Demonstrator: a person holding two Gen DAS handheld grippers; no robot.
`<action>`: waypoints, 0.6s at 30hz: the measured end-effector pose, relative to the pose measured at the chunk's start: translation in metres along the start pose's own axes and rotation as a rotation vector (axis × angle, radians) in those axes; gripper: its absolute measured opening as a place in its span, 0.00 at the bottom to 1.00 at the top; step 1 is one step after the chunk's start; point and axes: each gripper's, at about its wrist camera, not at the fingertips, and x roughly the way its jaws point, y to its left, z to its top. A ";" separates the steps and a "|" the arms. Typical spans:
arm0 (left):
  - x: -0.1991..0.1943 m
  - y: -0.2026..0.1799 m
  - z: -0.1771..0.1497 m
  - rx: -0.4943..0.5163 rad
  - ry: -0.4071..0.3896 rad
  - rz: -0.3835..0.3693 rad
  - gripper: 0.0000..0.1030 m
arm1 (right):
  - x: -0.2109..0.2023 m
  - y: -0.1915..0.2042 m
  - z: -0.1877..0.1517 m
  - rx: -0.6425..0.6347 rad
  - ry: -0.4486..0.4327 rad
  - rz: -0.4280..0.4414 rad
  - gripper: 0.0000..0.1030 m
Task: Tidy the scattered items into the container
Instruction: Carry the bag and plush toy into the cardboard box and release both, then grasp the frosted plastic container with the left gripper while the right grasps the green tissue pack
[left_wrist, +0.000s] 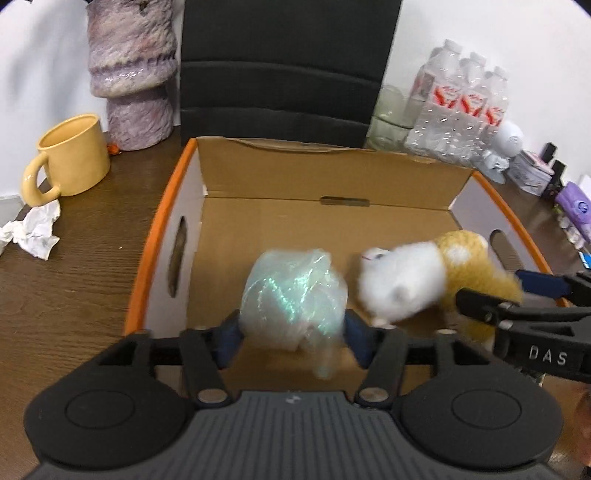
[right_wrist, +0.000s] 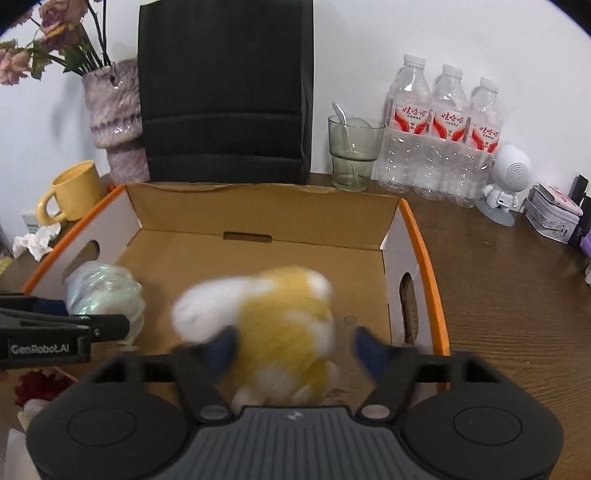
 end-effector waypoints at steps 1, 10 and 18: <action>-0.004 -0.001 0.000 0.000 -0.011 -0.009 0.86 | -0.004 -0.001 0.000 0.001 -0.015 0.002 0.89; -0.050 -0.015 -0.010 0.064 -0.117 0.059 1.00 | -0.050 -0.006 -0.009 0.004 -0.072 0.030 0.93; -0.100 -0.011 -0.040 0.051 -0.176 0.078 1.00 | -0.101 -0.004 -0.033 0.013 -0.105 0.047 0.93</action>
